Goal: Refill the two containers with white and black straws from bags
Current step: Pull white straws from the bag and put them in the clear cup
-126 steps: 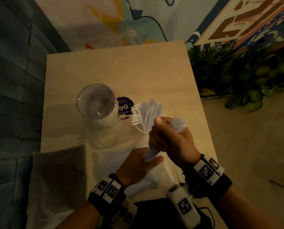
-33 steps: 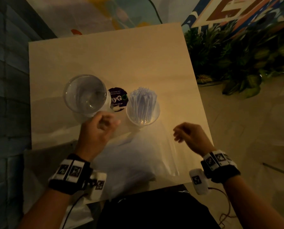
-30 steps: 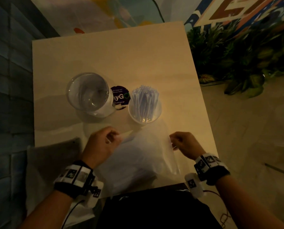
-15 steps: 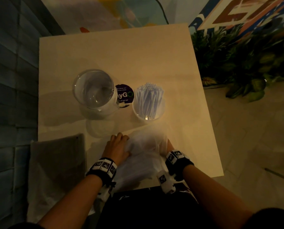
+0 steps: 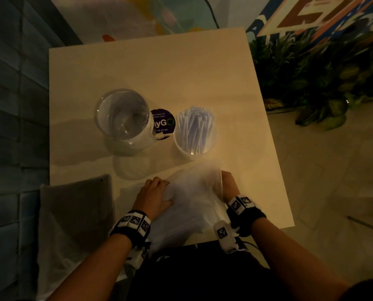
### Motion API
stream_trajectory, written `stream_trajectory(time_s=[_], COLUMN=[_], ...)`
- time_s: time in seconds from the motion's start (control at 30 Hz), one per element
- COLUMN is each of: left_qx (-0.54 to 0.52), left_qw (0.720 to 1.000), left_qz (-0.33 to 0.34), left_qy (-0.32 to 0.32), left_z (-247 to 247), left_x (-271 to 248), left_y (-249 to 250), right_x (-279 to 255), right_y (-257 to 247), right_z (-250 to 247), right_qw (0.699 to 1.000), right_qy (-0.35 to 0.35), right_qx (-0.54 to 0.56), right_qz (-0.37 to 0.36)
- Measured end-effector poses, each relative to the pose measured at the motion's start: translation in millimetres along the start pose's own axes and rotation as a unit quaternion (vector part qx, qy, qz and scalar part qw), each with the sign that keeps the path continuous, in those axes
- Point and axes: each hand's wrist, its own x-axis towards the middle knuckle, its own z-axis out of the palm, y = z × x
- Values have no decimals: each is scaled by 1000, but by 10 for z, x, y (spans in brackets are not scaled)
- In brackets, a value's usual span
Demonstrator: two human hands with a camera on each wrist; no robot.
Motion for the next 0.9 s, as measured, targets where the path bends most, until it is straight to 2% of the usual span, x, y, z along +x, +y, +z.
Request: stream_trajectory(time_s=[0.03, 0.1, 0.2, 0.27, 0.43, 0.53, 0.6, 0.67, 0.73, 0.83, 0.9], left_qx=[-3, 0, -20, -64, -200, -192, -172, -179, -185, -184, -170], left_qw=[1000, 1000, 1000, 998, 962, 938, 932, 937, 950, 964, 966], left_qz=[0, 0, -12, 2, 146, 240, 283, 281, 244, 186, 185], left_qy=[0, -3, -13, 6, 115, 161, 152, 106, 67, 49, 56], left_z=[3, -2, -49, -113, -401, -498, -511, -490, -444, -387, -374], left_x=[-5, -10, -25, -64, -213, -233, -184, -72, 42, 135, 149], left_y=[-13, -25, 20, 120, 630, 1053, 1292, 1416, 1422, 1354, 1365], right_x=[-14, -35, -97, -116, -157, -209, -253, -300, -327, -380, -429], right_y=[11, 31, -19, -60, -137, -162, -171, -177, -143, -107, -114], right_z=[-73, -208, -385, -467, -486, -500, -525, -583, -658, -824, -942], right_qw=[998, 995, 993, 993, 993, 992, 991, 989, 986, 982, 983], right_qy=[24, 65, 57, 52, 49, 48, 42, 35, 36, 54, 61], right_qx=[51, 81, 104, 104, 105, 109, 122, 137, 160, 179, 173], right_qz=[2, 7, 16, 7, -28, -36, -41, -42, -34, -23, -27])
